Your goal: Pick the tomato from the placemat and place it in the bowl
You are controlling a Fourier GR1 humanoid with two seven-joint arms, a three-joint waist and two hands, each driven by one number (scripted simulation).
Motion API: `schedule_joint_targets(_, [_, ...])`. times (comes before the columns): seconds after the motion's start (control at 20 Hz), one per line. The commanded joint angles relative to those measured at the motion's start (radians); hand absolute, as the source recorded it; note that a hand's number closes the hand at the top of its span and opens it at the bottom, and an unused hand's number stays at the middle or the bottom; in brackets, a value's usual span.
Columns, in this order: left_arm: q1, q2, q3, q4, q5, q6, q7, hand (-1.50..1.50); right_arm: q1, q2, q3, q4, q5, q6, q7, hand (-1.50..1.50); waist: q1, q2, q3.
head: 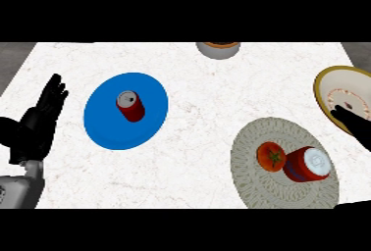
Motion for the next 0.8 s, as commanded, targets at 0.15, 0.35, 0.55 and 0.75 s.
schedule_joint_targets(0.15, [-0.026,0.014,0.038,-0.004,0.010,-0.033,0.046,0.00,-0.202,0.061,0.151,0.094,0.005,0.222,0.135,-1.50,-0.007,-0.002,0.001])
schedule_joint_targets(0.35, [-0.004,-0.019,0.034,0.047,-0.008,-0.040,-0.017,0.00,-0.280,0.098,0.203,0.172,0.023,0.335,0.205,-1.50,-0.013,-0.002,0.001])
schedule_joint_targets(0.55, [0.050,0.025,0.081,-0.045,-0.004,-0.074,0.010,0.00,-0.281,0.198,0.244,0.208,0.131,0.344,0.231,-1.50,-0.018,-0.006,0.001])
schedule_joint_targets(0.75, [0.076,-0.029,0.070,-0.012,-0.030,-0.066,-0.043,0.00,-0.350,0.267,0.239,0.272,0.267,0.305,0.183,-1.50,-0.018,-0.005,0.001])
